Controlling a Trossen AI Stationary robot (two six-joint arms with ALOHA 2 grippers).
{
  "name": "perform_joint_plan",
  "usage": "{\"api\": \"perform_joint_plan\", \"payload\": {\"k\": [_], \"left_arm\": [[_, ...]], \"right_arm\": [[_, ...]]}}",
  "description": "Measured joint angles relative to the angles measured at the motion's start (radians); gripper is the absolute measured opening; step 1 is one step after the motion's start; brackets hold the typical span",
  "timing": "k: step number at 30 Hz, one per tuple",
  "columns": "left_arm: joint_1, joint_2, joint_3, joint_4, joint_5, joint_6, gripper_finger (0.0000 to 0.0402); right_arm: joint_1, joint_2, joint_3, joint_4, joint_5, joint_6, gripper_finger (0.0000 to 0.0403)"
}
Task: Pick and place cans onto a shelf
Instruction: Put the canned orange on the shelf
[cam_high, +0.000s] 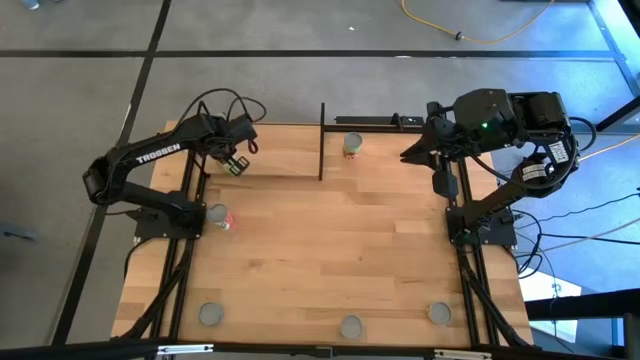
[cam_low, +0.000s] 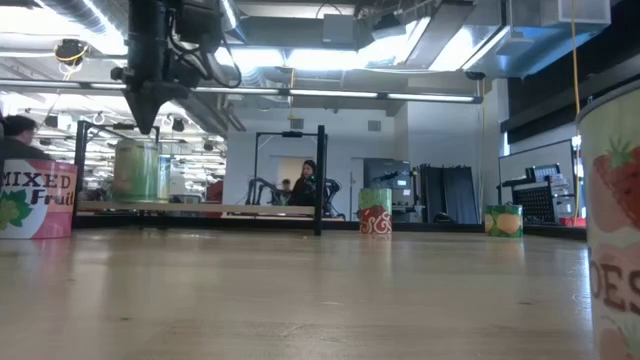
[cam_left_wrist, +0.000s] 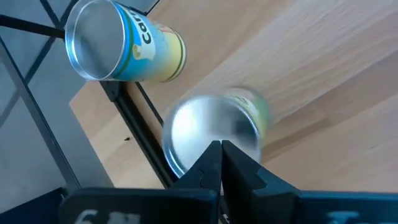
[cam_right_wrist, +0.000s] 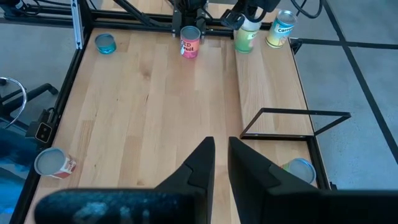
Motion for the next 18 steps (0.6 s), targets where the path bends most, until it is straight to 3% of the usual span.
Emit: {"api": "perform_joint_plan", "payload": {"k": [8,14,18], "left_arm": [[0.0,0.0,0.0,0.004,0.003,0.0,0.0],[-0.038,-0.002,0.059,0.039,0.192,0.023,0.0],[-0.104,0.024,0.06,0.069,0.172,0.076,0.0]], "right_arm": [[0.0,0.0,0.0,0.0,0.0,-0.003,0.0048],[0.0,0.0,0.0,0.0,0.0,-0.004,0.0048],[0.0,0.0,0.0,-0.001,0.0,-0.004,0.0048]]}}
